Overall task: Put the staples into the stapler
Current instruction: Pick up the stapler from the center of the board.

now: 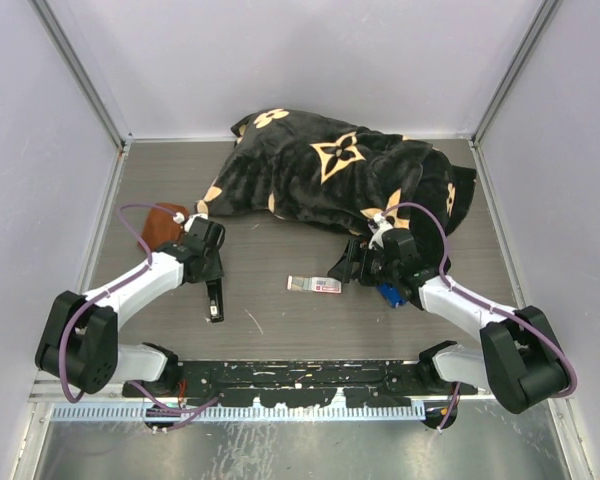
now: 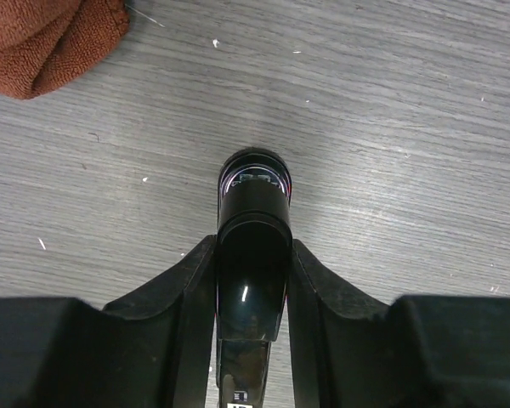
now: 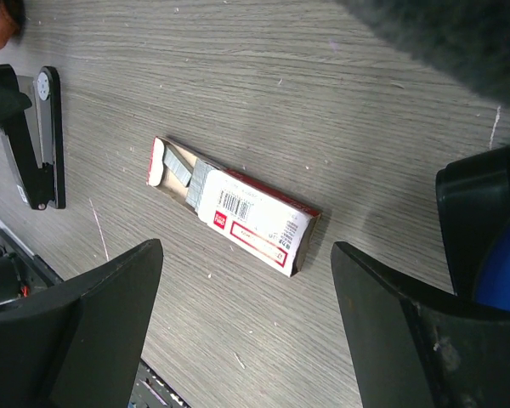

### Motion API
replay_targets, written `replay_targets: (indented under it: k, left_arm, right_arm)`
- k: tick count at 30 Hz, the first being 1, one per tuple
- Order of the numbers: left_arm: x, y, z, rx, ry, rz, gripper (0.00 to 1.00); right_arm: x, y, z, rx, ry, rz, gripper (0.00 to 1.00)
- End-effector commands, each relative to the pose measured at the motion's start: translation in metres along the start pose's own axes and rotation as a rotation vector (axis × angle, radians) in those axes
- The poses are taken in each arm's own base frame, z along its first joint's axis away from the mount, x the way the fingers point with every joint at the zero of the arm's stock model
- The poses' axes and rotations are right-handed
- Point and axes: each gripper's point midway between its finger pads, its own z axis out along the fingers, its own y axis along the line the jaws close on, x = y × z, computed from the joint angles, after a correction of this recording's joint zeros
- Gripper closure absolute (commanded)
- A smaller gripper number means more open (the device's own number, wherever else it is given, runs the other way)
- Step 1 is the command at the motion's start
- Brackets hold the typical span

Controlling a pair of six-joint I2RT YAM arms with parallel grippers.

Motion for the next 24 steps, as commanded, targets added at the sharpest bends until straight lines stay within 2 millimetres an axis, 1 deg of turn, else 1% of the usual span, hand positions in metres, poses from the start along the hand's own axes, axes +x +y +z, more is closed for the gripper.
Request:
replay_targets:
  k: [1, 3, 5, 7, 8, 11, 13, 16, 18, 22, 24]
  left_arm:
    - [-0.013, -0.001, 0.002, 0.005, -0.057, 0.004, 0.67]
    - [-0.014, -0.002, 0.001, 0.011, -0.06, 0.012, 0.73]
    - [-0.013, -0.002, 0.001, 0.017, -0.056, 0.032, 0.83]
    - [-0.012, -0.002, -0.001, 0.022, -0.051, 0.045, 0.9]
    - [-0.012, -0.006, -0.001, 0.046, -0.052, 0.053, 0.93]
    - [-0.011, -0.017, -0.005, 0.119, -0.044, 0.081, 0.98]
    - [-0.011, -0.03, -0.01, 0.196, -0.034, 0.123, 1.0]
    - [-0.012, -0.06, -0.033, 0.388, -0.047, 0.194, 1.0]
    - [-0.009, -0.078, -0.048, 0.481, -0.055, 0.258, 1.0]
    - [0.004, -0.105, -0.071, 0.577, -0.085, 0.388, 1.0]
    - [0.012, -0.114, -0.08, 0.594, -0.101, 0.476, 1.0]
  right_arm:
    - [-0.029, 0.02, -0.002, -0.059, -0.077, -0.041, 0.14]
    - [-0.029, 0.021, -0.002, -0.062, -0.073, -0.046, 0.14]
    - [-0.029, 0.024, -0.003, -0.08, -0.068, -0.058, 0.14]
    - [-0.029, 0.029, -0.004, -0.104, -0.061, -0.076, 0.14]
    - [-0.03, 0.031, -0.005, -0.111, -0.062, -0.085, 0.14]
    - [-0.034, 0.035, -0.009, -0.12, -0.074, -0.108, 0.14]
    - [-0.037, 0.037, -0.011, -0.12, -0.078, -0.12, 0.14]
    - [-0.039, 0.036, -0.012, -0.113, -0.087, -0.123, 0.14]
    - [-0.04, 0.036, -0.012, -0.11, -0.095, -0.126, 0.14]
    - [-0.04, 0.035, -0.011, -0.111, -0.098, -0.123, 0.14]
    - [-0.04, 0.036, -0.011, -0.113, -0.1, -0.12, 0.14]
